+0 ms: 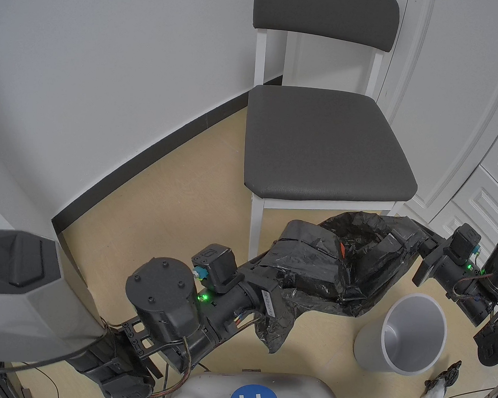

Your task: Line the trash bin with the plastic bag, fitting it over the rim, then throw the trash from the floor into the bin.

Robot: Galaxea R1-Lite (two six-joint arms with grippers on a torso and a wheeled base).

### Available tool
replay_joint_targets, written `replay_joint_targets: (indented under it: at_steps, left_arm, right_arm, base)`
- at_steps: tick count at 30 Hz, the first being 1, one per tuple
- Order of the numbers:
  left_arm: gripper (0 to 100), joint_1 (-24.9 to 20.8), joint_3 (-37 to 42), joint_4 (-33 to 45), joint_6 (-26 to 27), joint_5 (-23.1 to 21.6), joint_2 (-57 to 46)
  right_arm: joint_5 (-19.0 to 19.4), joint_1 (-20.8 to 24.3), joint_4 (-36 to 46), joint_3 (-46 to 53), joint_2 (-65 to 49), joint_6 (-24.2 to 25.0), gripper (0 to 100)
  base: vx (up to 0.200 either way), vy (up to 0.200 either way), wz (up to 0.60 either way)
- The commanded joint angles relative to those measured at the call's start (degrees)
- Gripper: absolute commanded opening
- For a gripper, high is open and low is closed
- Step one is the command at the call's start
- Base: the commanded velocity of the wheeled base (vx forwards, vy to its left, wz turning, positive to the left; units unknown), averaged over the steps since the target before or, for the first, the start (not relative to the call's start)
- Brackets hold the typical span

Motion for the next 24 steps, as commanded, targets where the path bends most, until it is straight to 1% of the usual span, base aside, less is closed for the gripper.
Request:
replay_joint_targets:
  at_steps: [1, 4, 8, 9, 11, 24]
  left_arm:
    - [0, -1.1, 0.7, 0.0, 0.0, 0.0, -2.3]
    - [0, -1.3, 0.6, 0.0, 0.0, 0.0, -2.5]
    - [0, -1.4, 0.5, 0.0, -0.1, 0.0, -2.5]
    - [0, -1.4, 0.4, 0.0, 0.0, -0.1, -2.5]
    - [0, -1.4, 0.4, 0.0, 0.0, -0.1, -2.6]
    - [0, -1.4, 0.4, 0.0, 0.0, -0.4, -3.1]
  right_arm:
    - [1.9, -1.4, -1.1, 0.9, -0.4, -0.3, 0]
    - [2.1, -2.3, -1.2, 0.8, 0.4, 0.0, 0]
    - [3.7, -2.8, -1.2, 0.6, 0.6, 0.8, 0]
    - [4.8, -3.0, -1.2, 0.6, 0.6, 1.4, 0]
    - [5.4, -3.3, -1.2, 0.7, 0.5, 2.0, 0]
    - [5.4, -3.4, -1.2, 0.8, 0.4, 2.2, 0]
  base:
    - [0.0, 0.0, 0.0]
    - [0.0, 0.0, 0.0]
    - [0.0, 0.0, -0.6]
    - [0.0, 0.0, -0.6]
    - [0.0, 0.0, -0.6]
    - [0.0, 0.0, -0.6]
